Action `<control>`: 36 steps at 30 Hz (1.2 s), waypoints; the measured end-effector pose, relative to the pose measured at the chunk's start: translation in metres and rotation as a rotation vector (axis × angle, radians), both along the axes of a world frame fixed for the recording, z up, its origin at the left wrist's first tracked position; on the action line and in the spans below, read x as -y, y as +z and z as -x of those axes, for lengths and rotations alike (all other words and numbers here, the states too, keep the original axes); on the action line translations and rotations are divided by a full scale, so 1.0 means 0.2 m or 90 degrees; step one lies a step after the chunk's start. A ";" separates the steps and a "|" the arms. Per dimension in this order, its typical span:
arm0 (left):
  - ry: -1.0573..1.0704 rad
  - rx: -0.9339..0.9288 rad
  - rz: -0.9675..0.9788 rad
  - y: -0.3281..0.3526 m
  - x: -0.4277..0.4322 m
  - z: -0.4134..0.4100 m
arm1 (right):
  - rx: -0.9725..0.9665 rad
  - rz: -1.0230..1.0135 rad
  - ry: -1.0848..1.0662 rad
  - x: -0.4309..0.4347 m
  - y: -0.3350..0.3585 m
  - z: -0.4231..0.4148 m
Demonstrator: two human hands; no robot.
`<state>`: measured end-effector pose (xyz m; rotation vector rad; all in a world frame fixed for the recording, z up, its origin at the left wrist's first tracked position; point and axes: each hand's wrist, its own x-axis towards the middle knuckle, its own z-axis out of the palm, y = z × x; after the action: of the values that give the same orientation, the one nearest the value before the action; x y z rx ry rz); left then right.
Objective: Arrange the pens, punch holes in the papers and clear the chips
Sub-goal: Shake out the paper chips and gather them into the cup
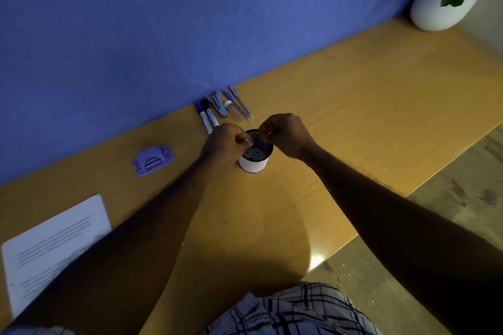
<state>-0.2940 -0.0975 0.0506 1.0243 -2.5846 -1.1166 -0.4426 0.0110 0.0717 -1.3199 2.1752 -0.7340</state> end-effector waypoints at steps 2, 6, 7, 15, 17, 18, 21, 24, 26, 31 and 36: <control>0.008 0.013 0.020 0.01 -0.01 0.00 | -0.002 0.002 0.008 0.00 0.00 0.00; -0.011 0.040 0.083 0.02 -0.01 -0.01 | -0.016 0.001 0.025 0.00 0.01 -0.01; -0.022 0.047 0.103 0.02 -0.01 -0.01 | -0.023 0.012 0.034 -0.01 0.01 -0.01; -0.044 0.061 0.105 0.05 -0.03 0.04 | -0.091 0.133 0.168 -0.03 0.03 -0.07; -0.049 0.050 0.080 0.05 -0.04 0.04 | -0.116 0.120 0.178 -0.04 0.02 -0.07; -0.050 0.042 0.070 0.05 -0.04 0.04 | -0.132 0.099 0.178 -0.04 0.01 -0.06; -0.039 0.027 0.048 0.05 -0.03 0.04 | -0.174 0.028 0.150 -0.04 0.00 -0.04; -0.033 0.034 0.051 0.05 -0.03 0.03 | -0.155 0.033 0.119 -0.04 0.01 -0.01; -0.033 0.035 0.049 0.04 -0.02 0.03 | -0.140 0.063 0.122 -0.04 0.03 -0.02; 0.012 0.001 -0.058 0.04 -0.03 0.02 | -0.173 0.108 0.158 -0.05 0.03 -0.06; 0.030 -0.034 -0.122 0.03 -0.05 0.00 | -0.240 0.081 0.142 -0.06 0.02 -0.06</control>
<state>-0.2947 -0.0877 0.0571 1.0722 -2.4363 -1.3803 -0.4307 0.0232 0.0762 -1.8588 2.2356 -0.5789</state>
